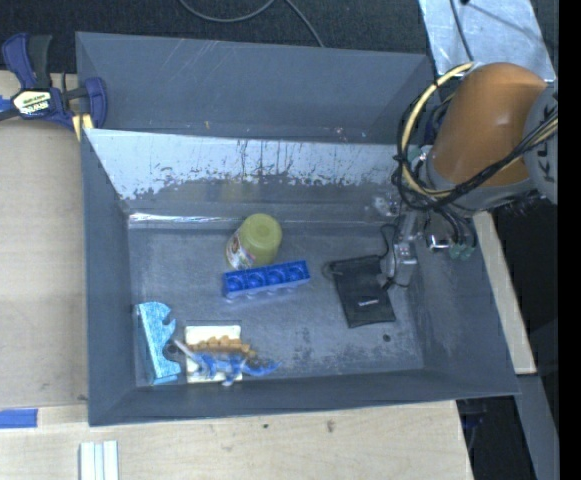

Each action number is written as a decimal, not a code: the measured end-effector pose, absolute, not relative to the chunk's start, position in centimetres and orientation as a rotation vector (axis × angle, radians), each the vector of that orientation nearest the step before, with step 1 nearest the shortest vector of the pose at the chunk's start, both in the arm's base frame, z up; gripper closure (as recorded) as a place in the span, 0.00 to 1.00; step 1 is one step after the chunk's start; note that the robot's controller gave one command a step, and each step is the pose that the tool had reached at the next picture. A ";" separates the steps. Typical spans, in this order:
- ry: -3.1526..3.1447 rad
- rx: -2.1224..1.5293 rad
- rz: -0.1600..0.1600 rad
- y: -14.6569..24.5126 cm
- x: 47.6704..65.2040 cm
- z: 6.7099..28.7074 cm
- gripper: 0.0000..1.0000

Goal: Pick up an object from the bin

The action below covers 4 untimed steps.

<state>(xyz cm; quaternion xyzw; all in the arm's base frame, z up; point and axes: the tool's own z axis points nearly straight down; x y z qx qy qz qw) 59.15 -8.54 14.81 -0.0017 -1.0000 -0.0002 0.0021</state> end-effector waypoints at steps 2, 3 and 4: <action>-3.149 -0.069 0.002 -8.4 59.8 14.1 0.00; -3.141 -0.131 0.000 -8.0 60.9 10.7 0.00; -3.139 0.218 0.002 -7.1 61.4 9.6 0.00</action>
Offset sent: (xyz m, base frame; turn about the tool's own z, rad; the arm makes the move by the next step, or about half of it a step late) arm 0.0186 0.0120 -0.0781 0.2019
